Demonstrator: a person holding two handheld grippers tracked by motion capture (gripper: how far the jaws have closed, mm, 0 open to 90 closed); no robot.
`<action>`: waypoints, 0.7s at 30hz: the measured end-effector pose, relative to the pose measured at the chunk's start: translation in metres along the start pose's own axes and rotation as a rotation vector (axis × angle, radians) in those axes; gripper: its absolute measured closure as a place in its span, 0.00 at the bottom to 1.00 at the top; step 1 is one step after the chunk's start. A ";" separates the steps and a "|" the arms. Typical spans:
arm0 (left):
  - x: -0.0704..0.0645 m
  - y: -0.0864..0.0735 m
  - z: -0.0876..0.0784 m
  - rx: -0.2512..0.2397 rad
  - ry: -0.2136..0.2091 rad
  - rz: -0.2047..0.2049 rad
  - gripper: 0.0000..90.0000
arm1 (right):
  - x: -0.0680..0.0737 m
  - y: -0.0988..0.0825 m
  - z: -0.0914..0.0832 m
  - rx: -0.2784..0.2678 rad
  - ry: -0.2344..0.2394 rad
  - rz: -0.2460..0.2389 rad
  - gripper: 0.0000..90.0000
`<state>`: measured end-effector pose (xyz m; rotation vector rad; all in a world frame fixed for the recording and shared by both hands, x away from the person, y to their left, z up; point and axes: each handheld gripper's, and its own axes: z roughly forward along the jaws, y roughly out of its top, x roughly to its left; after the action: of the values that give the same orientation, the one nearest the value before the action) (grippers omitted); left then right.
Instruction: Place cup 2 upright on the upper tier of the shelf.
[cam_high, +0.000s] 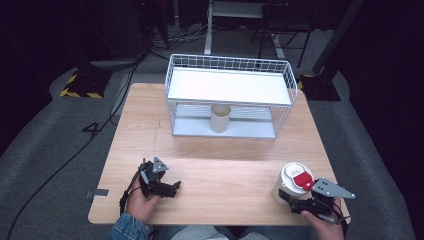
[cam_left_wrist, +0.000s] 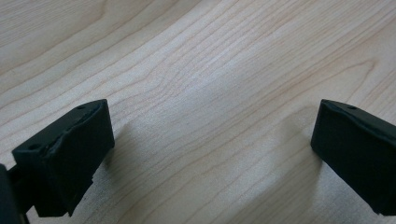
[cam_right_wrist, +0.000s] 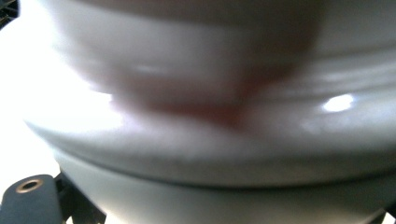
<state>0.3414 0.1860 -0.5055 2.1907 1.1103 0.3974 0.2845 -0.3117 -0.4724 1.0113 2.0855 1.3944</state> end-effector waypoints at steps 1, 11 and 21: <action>0.000 0.000 0.000 0.000 0.000 0.000 0.00 | 0.000 0.000 0.000 0.000 0.000 -0.001 0.12; 0.001 0.000 0.000 -0.001 0.004 -0.001 0.00 | 0.002 0.002 0.000 0.013 -0.010 0.009 0.13; 0.006 0.001 0.000 0.001 0.009 -0.006 0.00 | 0.004 0.017 -0.003 0.001 -0.018 0.000 0.13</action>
<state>0.3461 0.1904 -0.5053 2.1878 1.1218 0.4042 0.2852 -0.3070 -0.4557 1.0205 2.0732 1.3795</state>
